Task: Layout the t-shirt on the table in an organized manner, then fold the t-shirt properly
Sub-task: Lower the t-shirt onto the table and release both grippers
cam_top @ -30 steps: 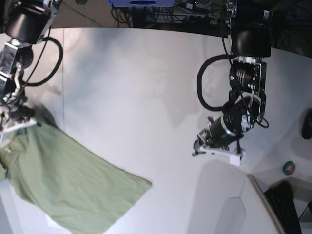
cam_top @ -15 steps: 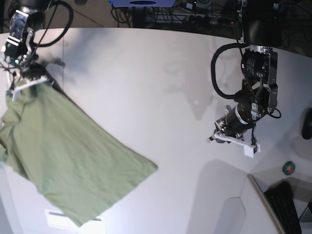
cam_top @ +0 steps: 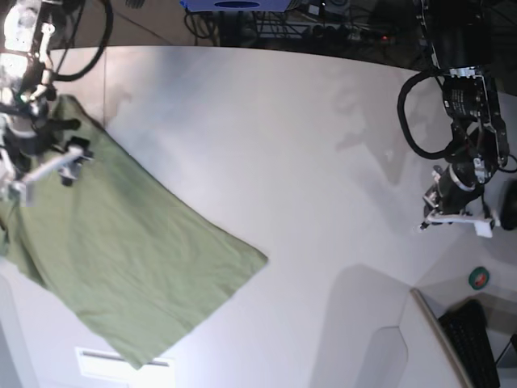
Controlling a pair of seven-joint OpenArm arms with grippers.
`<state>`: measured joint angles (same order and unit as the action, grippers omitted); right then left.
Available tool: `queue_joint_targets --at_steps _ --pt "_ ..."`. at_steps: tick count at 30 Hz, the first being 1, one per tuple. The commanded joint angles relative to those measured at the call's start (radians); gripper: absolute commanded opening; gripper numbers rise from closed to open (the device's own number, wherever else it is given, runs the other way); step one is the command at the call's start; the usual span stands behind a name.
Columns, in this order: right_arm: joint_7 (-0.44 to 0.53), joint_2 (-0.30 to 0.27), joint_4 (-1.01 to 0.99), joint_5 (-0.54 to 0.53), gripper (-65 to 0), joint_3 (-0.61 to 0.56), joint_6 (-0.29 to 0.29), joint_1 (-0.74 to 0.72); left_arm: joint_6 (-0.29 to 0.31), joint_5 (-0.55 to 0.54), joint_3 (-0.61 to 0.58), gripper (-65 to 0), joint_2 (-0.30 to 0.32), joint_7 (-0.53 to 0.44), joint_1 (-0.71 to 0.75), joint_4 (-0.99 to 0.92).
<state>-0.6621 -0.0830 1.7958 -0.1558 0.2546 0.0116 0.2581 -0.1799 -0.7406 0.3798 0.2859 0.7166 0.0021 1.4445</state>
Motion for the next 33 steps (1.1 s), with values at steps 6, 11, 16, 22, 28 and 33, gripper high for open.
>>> queue_joint_targets --at_steps 6,11,16,22,28,33 --pt "0.083 -0.042 -0.503 -0.008 -65.0 -0.311 -0.006 -0.426 0.012 -0.004 0.031 -65.0 0.045 -0.008 0.075 0.057" --pt "0.235 0.021 -0.963 -0.006 -65.0 -0.4 -0.006 -0.672 0.012 -0.004 0.025 -65.0 0.071 -0.008 0.144 0.141" --pt "0.338 0.075 -1.226 -0.006 -65.0 -0.473 -0.006 -0.774 0.012 -0.004 0.023 -65.0 0.077 -0.008 0.154 0.164" --pt "0.365 0.156 -1.303 -0.006 -65.0 -0.576 -0.006 -0.759 0.012 -0.004 0.023 -65.0 0.077 -0.007 0.14 0.166" --pt "0.364 0.19 -1.181 -0.008 -65.0 -0.734 -0.005 -0.626 0.012 -0.004 -0.04 -65.0 0.086 -0.007 0.12 0.169" --pt "0.285 0.194 -0.98 -0.008 -65.0 -0.849 -0.002 -0.483 0.012 -0.004 -0.186 -65.0 0.08 -0.007 0.088 0.16"
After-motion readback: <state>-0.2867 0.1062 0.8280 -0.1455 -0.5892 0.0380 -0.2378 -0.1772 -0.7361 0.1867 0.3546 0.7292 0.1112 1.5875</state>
